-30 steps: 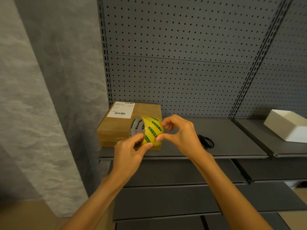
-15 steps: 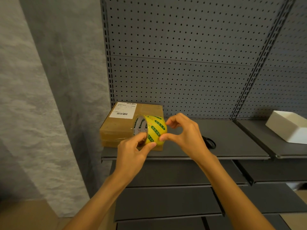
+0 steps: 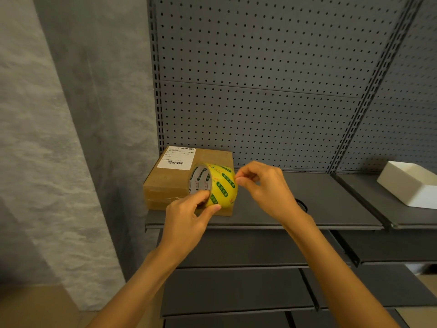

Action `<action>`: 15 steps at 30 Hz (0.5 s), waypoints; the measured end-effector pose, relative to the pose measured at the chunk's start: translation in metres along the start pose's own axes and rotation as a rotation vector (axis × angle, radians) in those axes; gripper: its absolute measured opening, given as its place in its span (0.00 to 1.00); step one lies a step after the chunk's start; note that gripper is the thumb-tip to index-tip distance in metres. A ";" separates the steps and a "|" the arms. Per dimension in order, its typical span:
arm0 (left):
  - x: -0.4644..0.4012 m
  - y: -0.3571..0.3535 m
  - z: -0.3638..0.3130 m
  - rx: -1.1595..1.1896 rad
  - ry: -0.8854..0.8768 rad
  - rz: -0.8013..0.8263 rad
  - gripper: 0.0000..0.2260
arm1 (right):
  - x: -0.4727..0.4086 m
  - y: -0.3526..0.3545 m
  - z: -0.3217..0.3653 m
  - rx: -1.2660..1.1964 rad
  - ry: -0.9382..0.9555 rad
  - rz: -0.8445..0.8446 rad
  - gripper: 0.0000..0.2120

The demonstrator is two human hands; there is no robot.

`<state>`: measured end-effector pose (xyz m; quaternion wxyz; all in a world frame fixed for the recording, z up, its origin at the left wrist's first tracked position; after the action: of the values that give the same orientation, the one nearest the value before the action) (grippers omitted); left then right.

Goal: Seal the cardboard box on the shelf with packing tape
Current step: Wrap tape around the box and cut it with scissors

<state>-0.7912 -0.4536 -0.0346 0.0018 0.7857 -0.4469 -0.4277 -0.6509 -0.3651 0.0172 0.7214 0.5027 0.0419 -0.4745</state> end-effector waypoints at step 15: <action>-0.003 0.012 0.013 -0.156 0.090 -0.058 0.06 | 0.004 -0.018 0.000 0.011 -0.101 0.038 0.03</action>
<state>-0.8091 -0.4537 -0.0356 0.0706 0.8140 -0.3890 -0.4255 -0.6623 -0.3688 0.0027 0.7286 0.4828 -0.0068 -0.4858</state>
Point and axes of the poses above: each hand's wrist, its own x-axis away from the middle knuckle, its own y-axis out of the back of the hand, z = x × y, the point moved 7 cm from there along -x, towards the middle knuckle, and after that the axes turned 4 degrees about y, right-handed, at the moved point
